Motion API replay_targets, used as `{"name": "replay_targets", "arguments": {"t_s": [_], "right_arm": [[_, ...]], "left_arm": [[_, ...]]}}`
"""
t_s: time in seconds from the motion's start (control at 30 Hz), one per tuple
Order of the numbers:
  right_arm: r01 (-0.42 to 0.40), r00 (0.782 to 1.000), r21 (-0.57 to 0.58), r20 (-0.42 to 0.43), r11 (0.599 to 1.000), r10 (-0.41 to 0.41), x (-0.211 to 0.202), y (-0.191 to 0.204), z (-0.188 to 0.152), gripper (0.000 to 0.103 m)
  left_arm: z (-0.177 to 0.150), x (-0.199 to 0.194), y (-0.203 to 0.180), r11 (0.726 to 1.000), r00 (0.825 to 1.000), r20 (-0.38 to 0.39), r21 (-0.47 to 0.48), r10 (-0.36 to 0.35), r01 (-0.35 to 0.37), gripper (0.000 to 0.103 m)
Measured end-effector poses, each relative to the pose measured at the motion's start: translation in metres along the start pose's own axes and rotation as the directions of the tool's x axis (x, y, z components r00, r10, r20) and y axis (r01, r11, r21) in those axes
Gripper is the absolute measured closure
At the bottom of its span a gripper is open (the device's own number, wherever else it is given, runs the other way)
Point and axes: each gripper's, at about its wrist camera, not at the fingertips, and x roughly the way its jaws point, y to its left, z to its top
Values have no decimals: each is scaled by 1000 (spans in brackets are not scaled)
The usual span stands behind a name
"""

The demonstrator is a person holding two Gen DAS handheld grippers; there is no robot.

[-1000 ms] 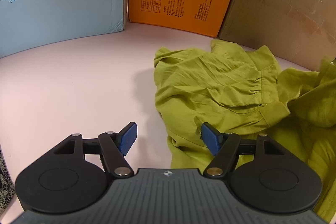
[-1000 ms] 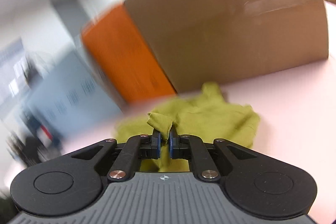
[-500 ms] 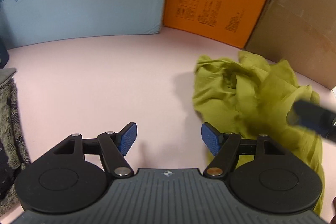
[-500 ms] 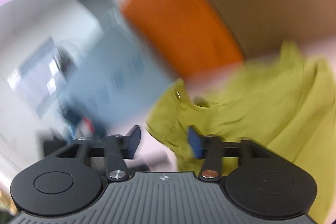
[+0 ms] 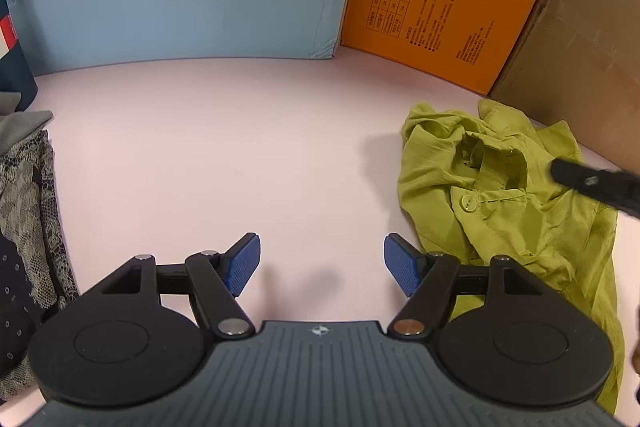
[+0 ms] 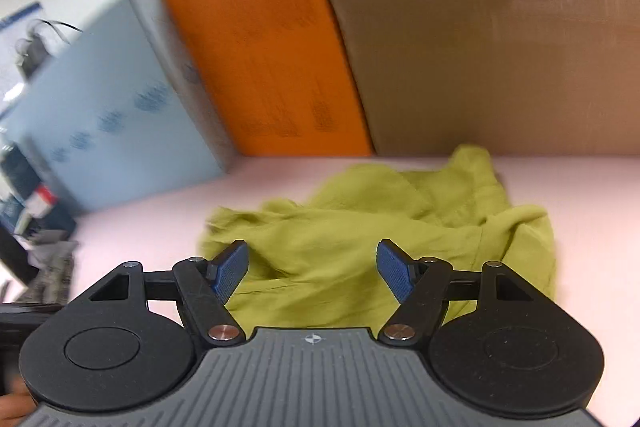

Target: Fold clothes

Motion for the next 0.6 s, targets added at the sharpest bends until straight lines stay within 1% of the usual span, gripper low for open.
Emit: {"name": "replay_targets", "arguments": {"t_s": [0.03, 0.07, 0.1, 0.13, 0.17, 0.23, 0.33, 0.4, 0.43, 0.53, 0.6], "right_arm": [[-22, 998, 44, -50, 999, 24, 14, -6, -1, 36], [-74, 994, 100, -70, 992, 81, 24, -11, -4, 36], [-153, 985, 150, -57, 977, 163, 29, -16, -7, 36], [-213, 974, 174, -41, 961, 223, 30, -18, -8, 36], [-235, 969, 182, -32, 955, 245, 28, -17, -7, 36], [-231, 972, 182, 10, 956, 234, 11, -16, -5, 34], [-180, 983, 178, 76, 967, 169, -29, -25, -6, 28], [-157, 986, 188, 93, 970, 141, -60, -33, -13, 26], [-145, 987, 193, 99, 971, 127, -76, -37, -17, 22], [-102, 994, 189, 54, 977, 94, -119, -48, -45, 19], [-71, 997, 190, -8, 979, 73, -142, -52, -71, 19]], "left_arm": [[-1, 1, 1, 1000, 1000, -9, -7, 0, 0, 37], [-1, 2, 1, 1000, 1000, -14, -11, 4, -4, 37], [-1, 2, 1, 1000, 1000, -19, -14, 9, -9, 37], [-2, 2, 1, 1000, 1000, -24, -18, 13, -14, 37], [-2, 0, 2, 1000, 1000, -21, -17, 15, -15, 37], [-3, -6, 3, 1000, 1000, -12, -9, 16, -16, 37], [-8, -15, 8, 1000, 1000, -13, -1, 22, -22, 37], [-16, -22, 12, 999, 999, -29, 33, 17, -16, 36], [-21, -26, 13, 998, 999, -37, 56, 13, -11, 36], [-43, -41, 21, 989, 997, -79, 141, -24, 35, 36], [-61, -52, 25, 979, 992, -115, 191, -47, 69, 36]]}}
